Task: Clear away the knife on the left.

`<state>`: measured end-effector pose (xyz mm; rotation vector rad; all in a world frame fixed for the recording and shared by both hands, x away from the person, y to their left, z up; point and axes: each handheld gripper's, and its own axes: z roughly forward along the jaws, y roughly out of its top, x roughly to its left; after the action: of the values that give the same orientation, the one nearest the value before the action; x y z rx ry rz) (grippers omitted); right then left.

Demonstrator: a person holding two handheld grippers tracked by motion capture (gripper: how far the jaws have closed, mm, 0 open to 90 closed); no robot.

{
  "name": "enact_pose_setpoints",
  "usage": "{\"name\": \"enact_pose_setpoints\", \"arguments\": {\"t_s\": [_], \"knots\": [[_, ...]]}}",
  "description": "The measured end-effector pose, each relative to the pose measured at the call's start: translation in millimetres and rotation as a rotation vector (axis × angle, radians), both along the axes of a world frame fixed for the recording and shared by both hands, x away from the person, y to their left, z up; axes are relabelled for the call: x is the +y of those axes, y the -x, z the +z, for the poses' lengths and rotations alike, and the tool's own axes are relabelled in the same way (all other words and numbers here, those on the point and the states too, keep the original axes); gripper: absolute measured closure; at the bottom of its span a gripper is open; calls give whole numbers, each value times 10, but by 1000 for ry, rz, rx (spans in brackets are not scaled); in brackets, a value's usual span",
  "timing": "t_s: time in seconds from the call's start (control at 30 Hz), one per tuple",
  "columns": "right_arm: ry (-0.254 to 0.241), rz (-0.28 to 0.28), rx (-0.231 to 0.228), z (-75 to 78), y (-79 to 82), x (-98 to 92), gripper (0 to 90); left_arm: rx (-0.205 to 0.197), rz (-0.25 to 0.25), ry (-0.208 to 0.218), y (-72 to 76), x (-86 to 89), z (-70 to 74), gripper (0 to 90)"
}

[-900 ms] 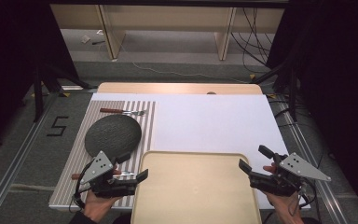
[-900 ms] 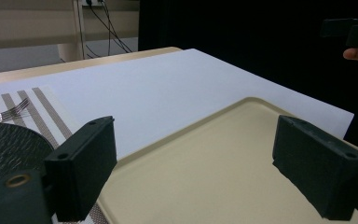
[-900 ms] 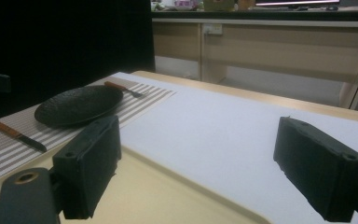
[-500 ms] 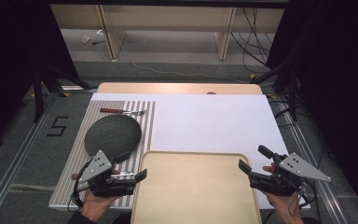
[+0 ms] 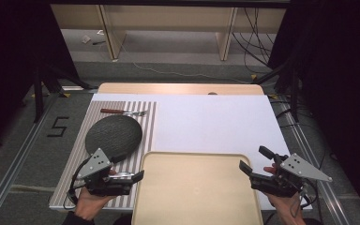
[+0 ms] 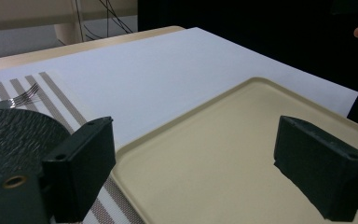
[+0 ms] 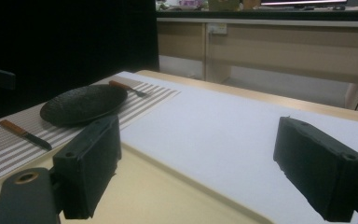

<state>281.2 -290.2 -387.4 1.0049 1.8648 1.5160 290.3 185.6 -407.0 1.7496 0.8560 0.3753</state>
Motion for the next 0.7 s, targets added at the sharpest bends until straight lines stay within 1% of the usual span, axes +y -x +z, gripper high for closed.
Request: {"name": "enact_pose_setpoints", "arguments": {"t_s": [0.07, 0.13, 0.17, 0.2, 0.27, 0.4, 0.57, 0.63, 0.7], "knots": [[1, 1, 0, -1, 0, 2, 158, 4, 8, 0, -6, 30, 1, 121], [1, 1, -1, 1, 2, 2, 158, 8, 26, -16, -22, 90, -3, 121], [1, 1, 0, 0, 5, 1, 158, 32, 41, -28, -44, 156, -18, 121], [1, 1, 0, 0, 5, 1, 158, 32, 41, -28, -44, 156, -18, 121], [-1, 1, -3, 3, 6, -2, 158, 62, 56, -31, -69, 225, -42, 121], [0, 1, -2, 1, 5, 1, 158, 105, 87, -42, -106, 314, -77, 128], [-1, 5, -3, 3, 5, -2, 158, 145, 84, -111, -151, 375, -64, 134], [-3, 7, -2, 4, 3, -2, 158, 163, 84, -160, -166, 408, -56, 144], [1, 9, 4, 4, 5, -3, 158, 176, 85, -226, -180, 431, -70, 144]]}}
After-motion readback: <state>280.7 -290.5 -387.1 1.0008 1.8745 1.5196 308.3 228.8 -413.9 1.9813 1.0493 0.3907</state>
